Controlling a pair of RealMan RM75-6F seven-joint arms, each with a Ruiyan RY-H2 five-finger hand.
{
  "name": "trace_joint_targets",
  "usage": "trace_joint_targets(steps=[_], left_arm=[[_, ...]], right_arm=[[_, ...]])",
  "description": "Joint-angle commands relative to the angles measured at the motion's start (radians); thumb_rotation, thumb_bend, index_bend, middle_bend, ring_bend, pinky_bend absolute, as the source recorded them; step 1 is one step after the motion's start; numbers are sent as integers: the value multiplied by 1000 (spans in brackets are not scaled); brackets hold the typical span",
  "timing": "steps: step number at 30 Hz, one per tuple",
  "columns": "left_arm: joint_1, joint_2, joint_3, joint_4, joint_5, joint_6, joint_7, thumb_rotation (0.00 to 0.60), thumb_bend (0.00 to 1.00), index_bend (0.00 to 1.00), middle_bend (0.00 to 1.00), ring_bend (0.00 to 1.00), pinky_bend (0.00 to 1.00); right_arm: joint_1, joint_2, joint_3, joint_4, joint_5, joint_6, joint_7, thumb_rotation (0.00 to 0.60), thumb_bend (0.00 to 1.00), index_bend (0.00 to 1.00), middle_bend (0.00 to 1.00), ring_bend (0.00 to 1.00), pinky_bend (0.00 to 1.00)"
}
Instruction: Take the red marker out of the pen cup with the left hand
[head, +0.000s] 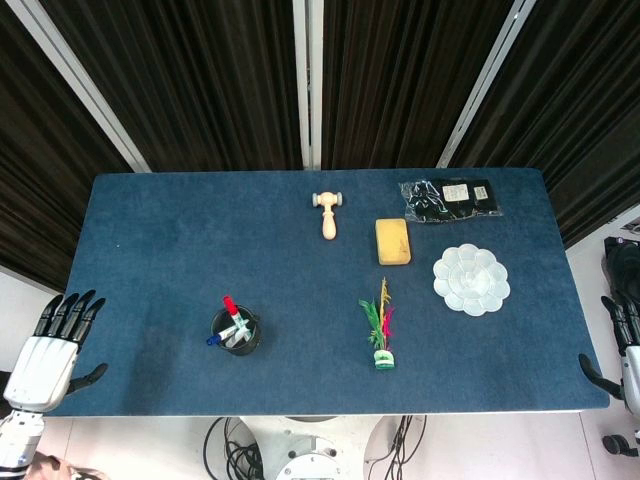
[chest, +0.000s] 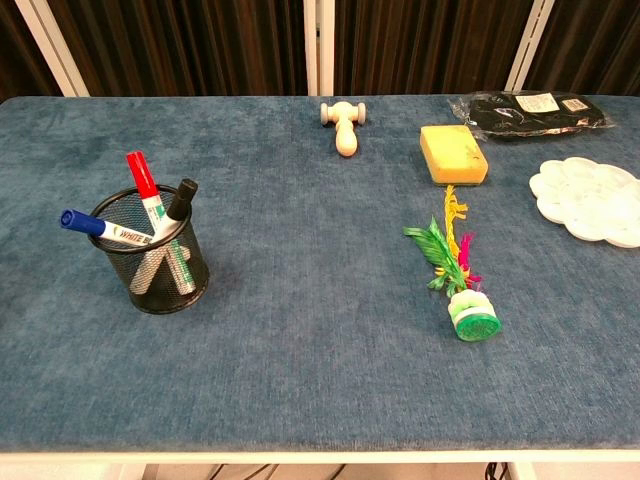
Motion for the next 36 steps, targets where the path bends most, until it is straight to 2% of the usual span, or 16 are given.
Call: trace_joint_targets(steps=[1, 10, 16, 22, 27, 30, 33, 36], left_arm=[[3, 0, 2, 0, -3, 1, -3, 600, 143, 9, 0, 0, 0], [6, -1, 8, 1, 2, 4, -11, 600, 143, 12, 0, 0, 0], [-8, 29, 4, -25, 9, -6, -38, 600, 143, 15, 0, 0, 0], [-49, 65, -6, -66, 9, -63, -15, 600, 150, 22, 0, 0, 0], [-108, 97, -10, -137, 33, -144, 24, 600, 155, 30, 0, 0, 0], [-167, 116, -35, -186, 30, -214, 56, 600, 155, 41, 0, 0, 0], [-236, 134, -71, -243, -9, -304, 64, 600, 160, 60, 0, 0, 0], [-313, 159, -106, -302, -78, -419, 17, 600, 210, 77, 6, 0, 25]], right_arm=[[0, -3, -1, 7, 0, -2, 3, 600, 217, 0, 0, 0, 0], [0, -2, -1, 14, -5, 2, 8, 600, 218, 0, 0, 0, 0], [1, -3, 0, 11, 3, -3, 13, 600, 218, 0, 0, 0, 0], [3, -2, 2, 0, -2, -1, -12, 600, 218, 0, 0, 0, 0], [4, 4, 1, -15, -4, -1, -32, 600, 218, 0, 0, 0, 0], [4, 6, 0, -21, -6, 0, -39, 600, 218, 0, 0, 0, 0], [4, 7, -5, -24, -7, -5, -47, 600, 219, 0, 0, 0, 0], [3, 11, -5, -29, -6, -4, -52, 600, 223, 0, 0, 0, 0]])
